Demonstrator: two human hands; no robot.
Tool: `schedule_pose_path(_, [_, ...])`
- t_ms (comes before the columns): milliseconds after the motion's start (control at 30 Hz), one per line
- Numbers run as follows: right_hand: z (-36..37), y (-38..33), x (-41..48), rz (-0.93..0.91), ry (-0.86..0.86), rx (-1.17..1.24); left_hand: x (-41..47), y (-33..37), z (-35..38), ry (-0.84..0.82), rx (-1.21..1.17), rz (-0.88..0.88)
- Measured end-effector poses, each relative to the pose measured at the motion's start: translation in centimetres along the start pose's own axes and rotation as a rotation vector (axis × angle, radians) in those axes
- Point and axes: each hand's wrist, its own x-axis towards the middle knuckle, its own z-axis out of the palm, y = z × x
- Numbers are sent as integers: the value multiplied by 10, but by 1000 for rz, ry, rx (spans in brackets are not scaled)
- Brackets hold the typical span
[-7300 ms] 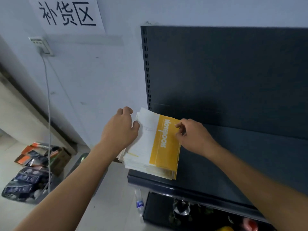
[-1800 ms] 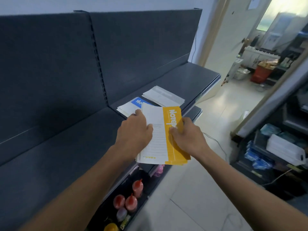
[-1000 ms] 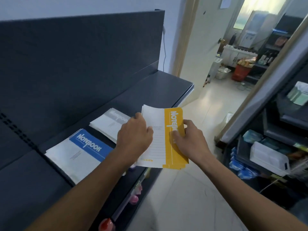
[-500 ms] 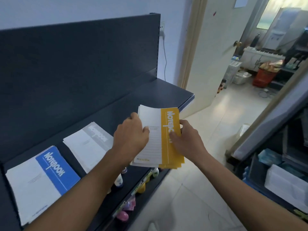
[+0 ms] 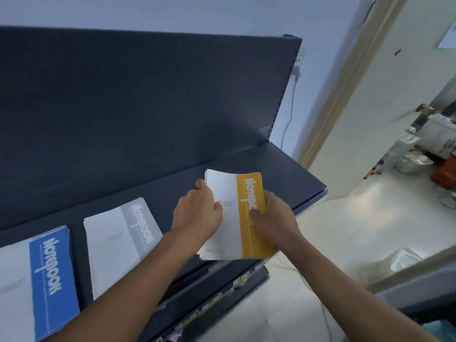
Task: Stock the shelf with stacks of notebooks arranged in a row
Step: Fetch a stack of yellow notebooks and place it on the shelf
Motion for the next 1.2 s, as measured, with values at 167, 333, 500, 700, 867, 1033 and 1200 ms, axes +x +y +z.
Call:
schedule_pose_path(167, [16,-20,43,-125,-119,-67,19,-24,5,29,-1,-183])
schedule_pose_path(333, [49,-32,90,-240,-263,-79,31,-43,21,85,7,-369])
schedule_pose_path(500, [72,-29,120,-288,-353,-79,40,-49,42,73,26,-489])
schedule_pose_path(700, [87,-24,136,-325,-401,-91,46,-49,54,117,77,-550])
schedule_pose_path(867, [92,-22,137,-321,-434,-178,48,-48,60,140,141,-535])
schedule_pose_path(1033, [91,-23,136,-333,-425,-214,50,-50,64,132,170,-529])
schedule_pose_path(1200, [91,-24,130,-369,-423,-292,48,-52,64,147,208,-527])
